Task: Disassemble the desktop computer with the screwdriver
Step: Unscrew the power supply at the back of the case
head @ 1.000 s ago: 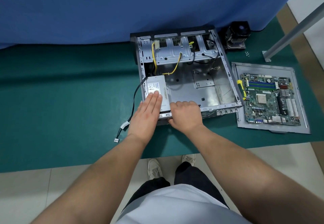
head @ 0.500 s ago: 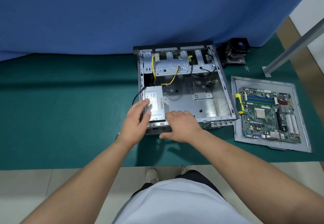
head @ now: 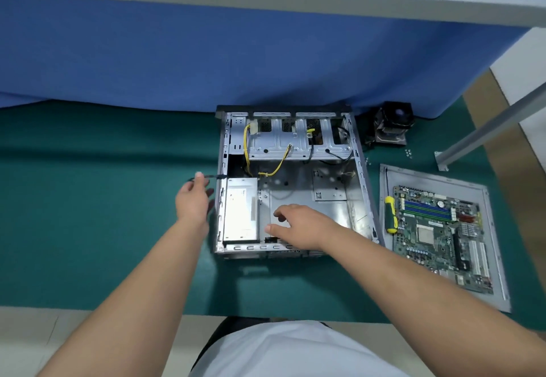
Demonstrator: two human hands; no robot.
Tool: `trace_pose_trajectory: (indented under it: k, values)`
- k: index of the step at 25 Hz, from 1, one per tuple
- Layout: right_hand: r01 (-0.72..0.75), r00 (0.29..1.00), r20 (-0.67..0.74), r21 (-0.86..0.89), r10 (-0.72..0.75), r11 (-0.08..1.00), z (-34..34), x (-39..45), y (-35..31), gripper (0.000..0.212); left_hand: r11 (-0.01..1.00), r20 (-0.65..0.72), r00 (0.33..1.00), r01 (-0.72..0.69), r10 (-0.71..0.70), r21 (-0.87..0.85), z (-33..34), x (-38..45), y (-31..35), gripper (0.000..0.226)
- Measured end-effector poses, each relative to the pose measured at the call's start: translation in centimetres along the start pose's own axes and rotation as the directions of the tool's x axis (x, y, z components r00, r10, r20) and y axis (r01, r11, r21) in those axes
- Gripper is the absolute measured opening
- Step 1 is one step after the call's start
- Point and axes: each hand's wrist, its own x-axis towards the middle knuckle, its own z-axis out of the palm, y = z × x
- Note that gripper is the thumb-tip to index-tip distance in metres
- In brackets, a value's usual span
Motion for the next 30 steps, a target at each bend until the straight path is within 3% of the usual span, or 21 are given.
trace_pose_trajectory:
  k: [2, 9, 12, 15, 17, 18, 20, 21, 22, 24, 26, 28, 30]
  values:
    - [-0.052, 0.999, 0.005, 0.040, 0.052, 0.998, -0.2, 0.8, 0.5, 0.071, 0.994, 0.012, 0.996, -0.082, 0.083, -0.070, 0.5, 1.9, 2.1, 0.020]
    - [-0.161, 0.978, -0.090, 0.257, 0.189, 0.953, -0.9, 3.2, 1.1, 0.059, 0.967, 0.143, 0.957, -0.248, 0.253, -0.047, 4.0, 8.2, 10.5, 0.020]
    - [-0.168, 0.947, -0.179, 0.427, 0.265, 0.889, -1.8, 4.3, 0.5, 0.061, 0.988, 0.105, 0.983, -0.154, 0.153, 0.009, 5.1, 11.0, 11.8, 0.017]
    - [-0.162, 0.917, -0.210, 0.579, 0.338, 0.799, -2.6, 5.5, -0.8, 0.064, 0.994, 0.014, 0.999, 0.032, -0.034, 0.106, 5.3, 12.7, 11.5, 0.007]
    - [-0.162, 0.906, -0.196, 0.661, 0.376, 0.733, -2.8, 6.3, -1.5, 0.059, 0.975, -0.022, 0.994, 0.107, -0.105, 0.195, 5.3, 12.7, 10.9, 0.020]
    - [-0.155, 0.900, -0.191, 0.700, 0.392, 0.697, -2.8, 6.7, -1.9, 0.055, 0.952, -0.063, 0.997, 0.058, -0.041, 0.301, 5.2, 12.4, 10.4, 0.029]
    - [-0.132, 0.881, -0.199, 0.768, 0.430, 0.627, -2.8, 7.6, -2.5, 0.045, 0.830, -0.068, 0.943, -0.250, 0.325, 0.499, 4.9, 11.0, 9.0, 0.035]
    - [-0.117, 0.869, -0.208, 0.795, 0.450, 0.595, -2.8, 8.0, -2.7, 0.039, 0.716, 0.027, 0.857, -0.446, 0.514, 0.537, 5.0, 10.0, 8.2, 0.030]
    - [-0.101, 0.858, -0.214, 0.821, 0.467, 0.562, -2.8, 8.4, -2.9, 0.030, 0.591, 0.152, 0.772, -0.583, 0.618, 0.557, 5.3, 8.8, 7.5, 0.026]
    - [-0.074, 0.841, -0.202, 0.876, 0.502, 0.476, -2.8, 9.2, -3.4, 0.021, 0.379, 0.394, 0.693, -0.685, 0.604, 0.622, 6.3, 7.3, 6.5, 0.031]
    - [-0.072, 0.828, -0.178, 0.907, 0.532, 0.415, -3.1, 9.6, -3.9, 0.027, 0.207, 0.522, 0.682, -0.688, 0.512, 0.696, 7.3, 6.6, 5.9, 0.037]
    - [-0.091, 0.827, -0.155, 0.912, 0.540, 0.401, -3.6, 9.9, -4.4, 0.026, 0.165, 0.543, 0.673, -0.691, 0.502, 0.704, 7.7, 6.1, 5.7, 0.031]
    - [-0.089, 0.834, -0.191, 0.879, 0.517, 0.468, -4.0, 10.1, -4.8, 0.022, 0.241, 0.530, 0.663, -0.716, 0.529, 0.655, 7.4, 5.7, 5.7, 0.024]
